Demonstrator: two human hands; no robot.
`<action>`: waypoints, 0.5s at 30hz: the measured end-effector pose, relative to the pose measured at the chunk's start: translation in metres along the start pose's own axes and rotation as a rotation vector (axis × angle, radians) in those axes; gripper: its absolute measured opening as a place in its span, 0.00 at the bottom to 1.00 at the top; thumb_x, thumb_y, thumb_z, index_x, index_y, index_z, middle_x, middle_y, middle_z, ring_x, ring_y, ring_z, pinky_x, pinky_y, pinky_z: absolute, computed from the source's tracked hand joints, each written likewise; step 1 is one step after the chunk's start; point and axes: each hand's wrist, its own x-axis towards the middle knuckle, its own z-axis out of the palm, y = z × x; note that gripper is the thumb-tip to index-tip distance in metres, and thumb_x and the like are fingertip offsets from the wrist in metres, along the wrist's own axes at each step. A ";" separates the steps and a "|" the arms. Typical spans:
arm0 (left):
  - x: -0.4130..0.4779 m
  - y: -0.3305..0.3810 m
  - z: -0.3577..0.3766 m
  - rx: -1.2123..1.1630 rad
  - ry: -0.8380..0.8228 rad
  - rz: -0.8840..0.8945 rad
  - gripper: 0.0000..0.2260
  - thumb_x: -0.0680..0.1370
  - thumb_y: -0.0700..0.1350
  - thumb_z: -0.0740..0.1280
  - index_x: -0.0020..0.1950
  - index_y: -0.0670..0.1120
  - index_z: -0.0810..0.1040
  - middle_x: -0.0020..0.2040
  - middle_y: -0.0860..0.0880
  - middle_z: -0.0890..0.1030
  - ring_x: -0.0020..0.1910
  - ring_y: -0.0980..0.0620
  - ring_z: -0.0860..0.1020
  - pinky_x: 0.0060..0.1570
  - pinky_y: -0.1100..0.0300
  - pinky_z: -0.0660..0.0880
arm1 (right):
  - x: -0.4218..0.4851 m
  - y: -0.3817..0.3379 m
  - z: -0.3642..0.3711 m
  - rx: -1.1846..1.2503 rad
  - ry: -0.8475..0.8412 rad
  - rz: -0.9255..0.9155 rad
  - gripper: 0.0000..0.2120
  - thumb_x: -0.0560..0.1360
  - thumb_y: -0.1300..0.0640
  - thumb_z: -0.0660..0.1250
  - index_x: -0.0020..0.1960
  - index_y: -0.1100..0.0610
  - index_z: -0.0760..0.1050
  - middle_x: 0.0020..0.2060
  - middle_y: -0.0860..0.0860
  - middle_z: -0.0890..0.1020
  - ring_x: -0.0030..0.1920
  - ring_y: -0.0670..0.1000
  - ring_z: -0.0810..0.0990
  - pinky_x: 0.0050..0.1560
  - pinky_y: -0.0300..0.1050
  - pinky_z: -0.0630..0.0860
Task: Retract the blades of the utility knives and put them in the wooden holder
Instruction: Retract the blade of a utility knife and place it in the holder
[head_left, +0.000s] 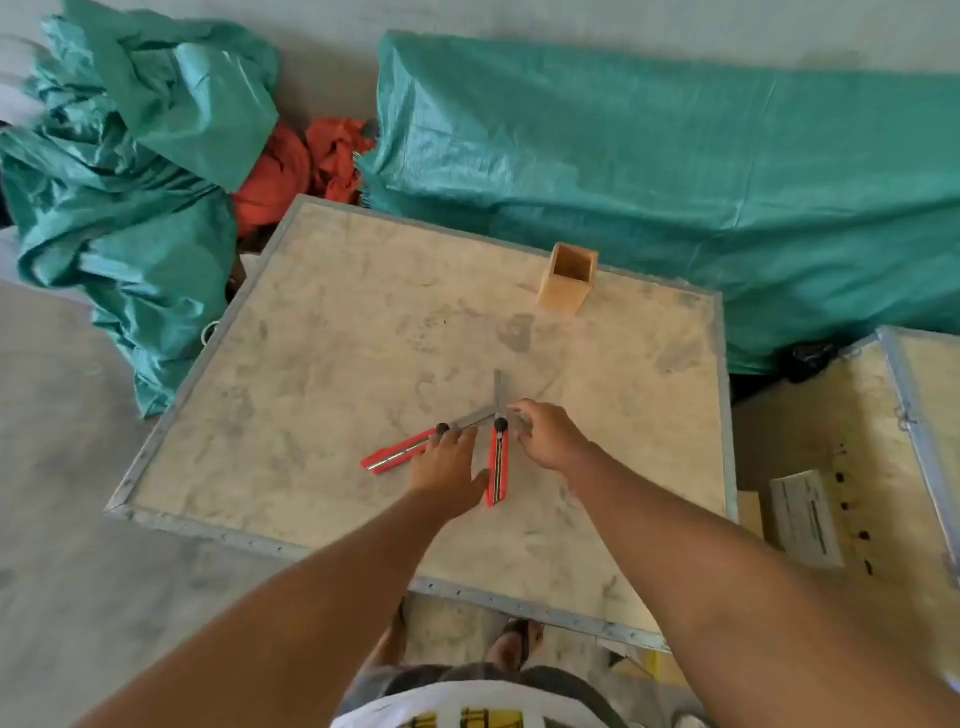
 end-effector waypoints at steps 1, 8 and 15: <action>-0.004 0.004 0.007 -0.030 -0.039 -0.045 0.31 0.77 0.58 0.65 0.77 0.49 0.60 0.76 0.47 0.68 0.74 0.43 0.67 0.67 0.43 0.72 | 0.000 0.004 0.003 0.032 -0.012 0.004 0.22 0.79 0.60 0.67 0.72 0.54 0.73 0.63 0.60 0.80 0.64 0.61 0.79 0.62 0.50 0.75; -0.002 0.032 0.044 -0.147 -0.009 -0.180 0.27 0.76 0.55 0.67 0.73 0.52 0.65 0.67 0.45 0.73 0.66 0.42 0.71 0.57 0.45 0.76 | 0.009 0.014 0.011 0.018 -0.102 0.005 0.25 0.80 0.61 0.65 0.76 0.49 0.69 0.64 0.58 0.77 0.65 0.57 0.77 0.63 0.47 0.71; -0.003 0.050 0.060 -0.269 0.058 -0.282 0.31 0.72 0.37 0.66 0.75 0.49 0.64 0.65 0.43 0.73 0.60 0.39 0.74 0.60 0.50 0.74 | 0.021 0.020 0.015 0.184 -0.003 0.060 0.10 0.78 0.59 0.70 0.59 0.56 0.79 0.54 0.53 0.84 0.56 0.54 0.82 0.56 0.42 0.75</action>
